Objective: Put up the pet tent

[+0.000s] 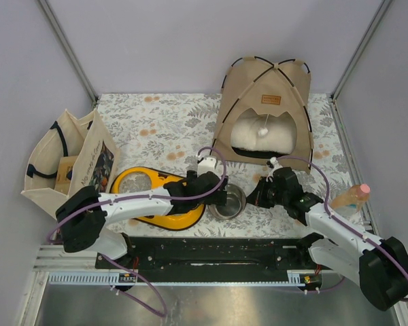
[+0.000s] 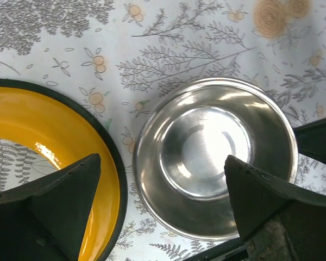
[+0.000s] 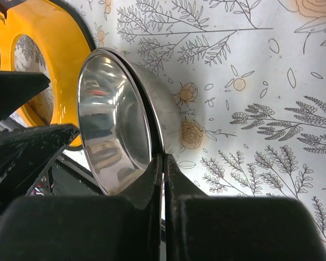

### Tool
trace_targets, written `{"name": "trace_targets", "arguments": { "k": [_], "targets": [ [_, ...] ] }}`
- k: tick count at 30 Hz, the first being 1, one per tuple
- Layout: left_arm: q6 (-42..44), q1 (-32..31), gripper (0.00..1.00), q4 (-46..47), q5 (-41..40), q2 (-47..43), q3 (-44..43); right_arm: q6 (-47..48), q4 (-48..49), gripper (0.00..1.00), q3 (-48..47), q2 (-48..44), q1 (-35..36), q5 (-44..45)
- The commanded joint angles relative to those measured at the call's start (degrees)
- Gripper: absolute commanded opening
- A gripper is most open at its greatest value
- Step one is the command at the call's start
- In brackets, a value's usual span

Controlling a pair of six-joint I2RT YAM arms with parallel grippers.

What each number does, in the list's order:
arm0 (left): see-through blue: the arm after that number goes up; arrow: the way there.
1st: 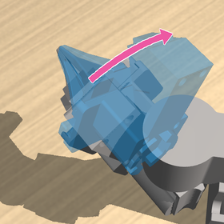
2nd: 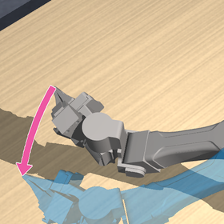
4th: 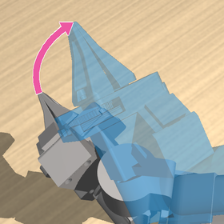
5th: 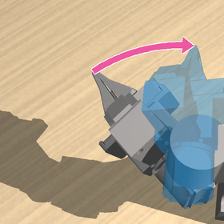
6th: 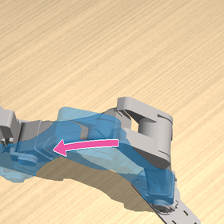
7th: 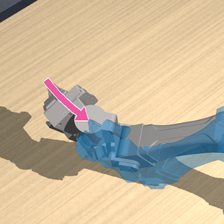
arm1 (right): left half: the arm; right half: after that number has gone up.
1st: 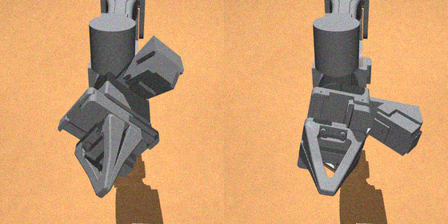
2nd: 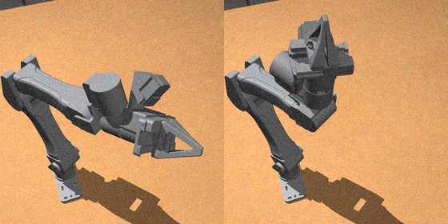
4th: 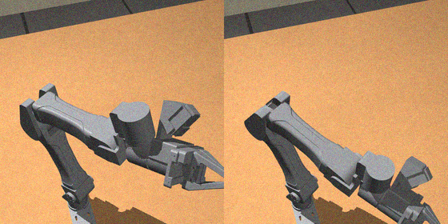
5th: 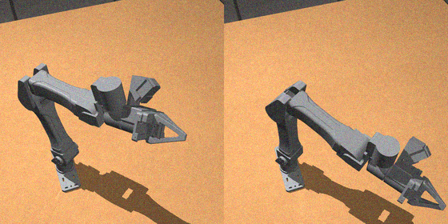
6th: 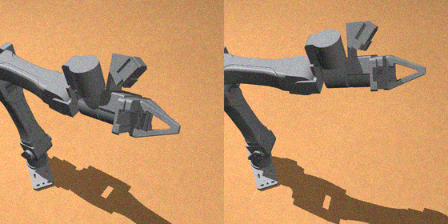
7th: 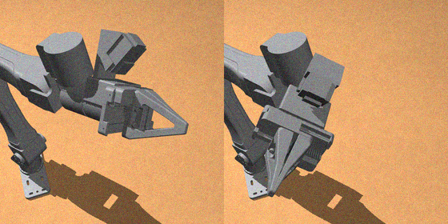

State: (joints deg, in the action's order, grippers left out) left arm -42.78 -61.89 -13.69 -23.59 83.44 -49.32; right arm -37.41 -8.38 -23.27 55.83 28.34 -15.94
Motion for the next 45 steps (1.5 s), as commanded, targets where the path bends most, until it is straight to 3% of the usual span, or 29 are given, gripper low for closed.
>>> {"name": "trace_targets", "arguments": {
  "k": [1,7,11,16,19,24,29,37,45],
  "targets": [
    [3.9,-3.3,0.99,7.1,0.6,-3.4,-0.8,-0.5,1.9,0.0,1.5,-0.1,0.5,0.7],
    [9.3,-8.5,0.95,16.9,7.9,-1.4,-1.5,-1.1,2.0,0.0,2.1,-0.4,0.5,1.2],
    [10.3,-9.5,0.8,16.2,11.8,4.4,-4.5,-1.4,2.4,0.0,2.1,-0.1,0.5,1.1],
    [10.6,-9.9,0.71,13.8,11.3,9.3,-7.8,-1.6,2.4,0.0,2.3,-0.3,0.5,1.1],
    [11.1,-9.9,0.61,15.3,14.1,11.4,-8.6,-1.8,2.7,0.0,2.5,-0.3,0.5,1.1],
    [11.1,-10.0,0.54,13.8,17.3,15.6,-11.5,-2.2,2.7,0.0,2.3,0.1,0.5,1.1],
    [10.5,-10.3,0.37,11.1,14.5,15.7,-11.2,-2.4,2.2,0.0,2.2,0.2,0.5,1.9],
    [11.8,-10.4,0.0,8.1,10.9,11.8,-11.2,-2.8,1.9,0.0,2.2,0.9,0.5,3.3],
    [12.2,-10.5,0.0,5.9,6.2,4.7,-10.0,-3.3,1.2,0.0,1.9,0.2,0.4,3.9]
  ]
}}
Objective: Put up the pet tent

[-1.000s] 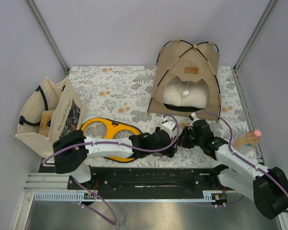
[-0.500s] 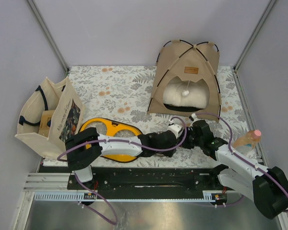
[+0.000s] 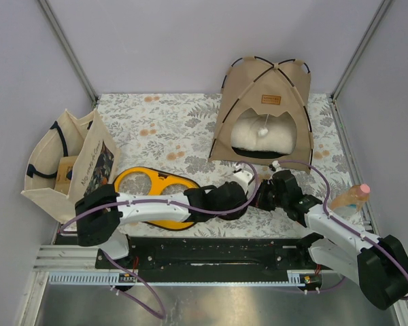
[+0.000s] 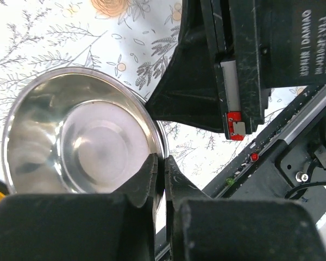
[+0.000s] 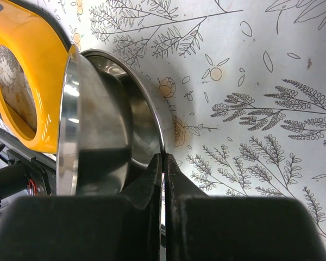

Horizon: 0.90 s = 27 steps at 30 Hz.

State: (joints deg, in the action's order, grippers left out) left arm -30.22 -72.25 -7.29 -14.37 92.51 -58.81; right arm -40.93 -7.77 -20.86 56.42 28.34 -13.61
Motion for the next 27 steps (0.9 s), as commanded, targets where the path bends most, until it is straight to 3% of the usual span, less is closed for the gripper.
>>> {"name": "trace_targets", "arguments": {
  "k": [1,7,17,27],
  "targets": [
    [-0.4,-0.2,0.0,-1.3,-4.1,-5.1,-0.5,0.2,0.6,0.0,-0.6,-0.8,0.5,1.6],
    [-1.1,-0.2,0.0,-5.5,-13.0,-11.6,-0.3,0.0,-1.7,0.0,-1.4,-3.3,0.5,1.7],
    [-2.3,0.4,0.0,-11.7,-20.2,-23.6,-0.8,-0.7,-1.2,0.0,-2.3,-1.8,0.5,0.6],
    [-9.9,1.5,0.0,-31.9,-37.7,-34.8,-3.2,-7.2,0.1,0.0,-6.5,-10.0,0.6,-4.9]
  ]
}}
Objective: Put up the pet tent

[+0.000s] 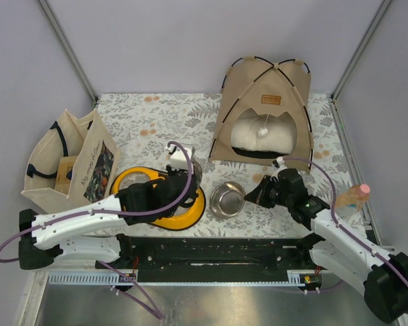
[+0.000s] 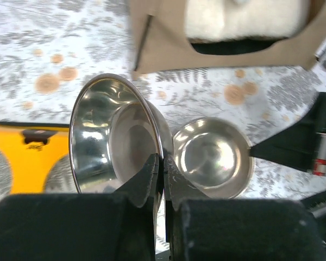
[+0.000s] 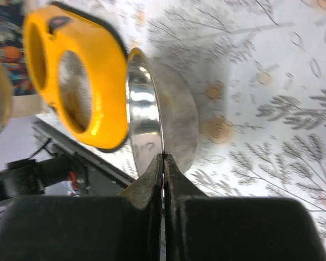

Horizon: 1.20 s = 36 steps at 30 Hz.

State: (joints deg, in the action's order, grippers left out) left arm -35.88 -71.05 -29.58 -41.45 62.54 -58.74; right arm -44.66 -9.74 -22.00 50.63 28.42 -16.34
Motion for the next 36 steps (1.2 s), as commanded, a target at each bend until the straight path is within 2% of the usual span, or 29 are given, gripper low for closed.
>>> {"name": "trace_targets", "arguments": {
  "k": [1,9,22,28,36],
  "targets": [
    [-5.2,0.3,0.0,-11.4,-12.0,-6.0,-3.7,-4.1,2.2,0.0,-6.6,-4.7,0.4,-2.7],
    [-9.4,0.3,0.0,-20.2,-17.5,-14.3,-4.2,-7.6,7.2,0.0,-12.5,0.0,1.9,-6.0],
    [-17.5,0.4,0.0,-34.7,-21.4,-18.1,-5.5,-11.1,19.8,0.0,-19.9,18.4,18.0,3.8],
    [-20.4,0.4,0.0,-37.2,-20.5,-18.1,-3.8,-11.0,21.3,0.0,-24.6,28.7,21.5,7.3],
    [-21.4,1.4,0.0,-37.0,-19.5,-16.2,-2.4,-10.6,22.0,0.0,-27.4,36.0,22.5,8.5]
  ]
}}
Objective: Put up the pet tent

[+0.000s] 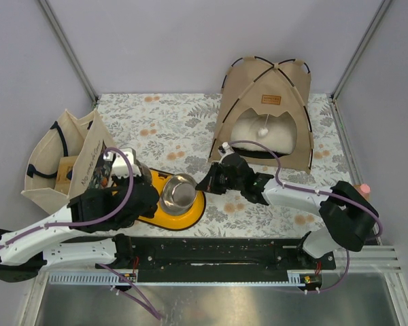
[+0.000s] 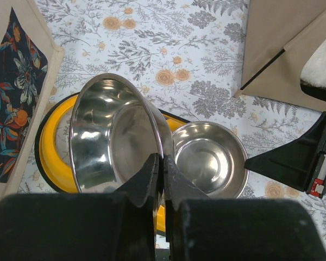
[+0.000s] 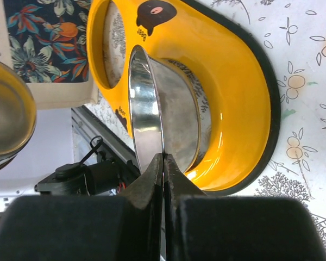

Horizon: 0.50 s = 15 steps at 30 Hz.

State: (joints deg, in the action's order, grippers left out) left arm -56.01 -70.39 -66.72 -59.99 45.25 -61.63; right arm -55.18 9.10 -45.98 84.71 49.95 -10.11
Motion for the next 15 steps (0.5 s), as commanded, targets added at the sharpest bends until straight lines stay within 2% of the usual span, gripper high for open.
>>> {"name": "trace_targets", "arguments": {
  "k": [1,15],
  "targets": [
    [-1.3,0.9,0.0,0.1,-0.8,1.2,0.6,0.0,3.1,0.0,-3.7,2.7,1.1,2.1],
    [-0.2,2.6,0.0,2.8,2.1,1.4,2.7,-5.9,11.2,0.0,-2.1,9.9,1.9,-1.8]
  ]
}}
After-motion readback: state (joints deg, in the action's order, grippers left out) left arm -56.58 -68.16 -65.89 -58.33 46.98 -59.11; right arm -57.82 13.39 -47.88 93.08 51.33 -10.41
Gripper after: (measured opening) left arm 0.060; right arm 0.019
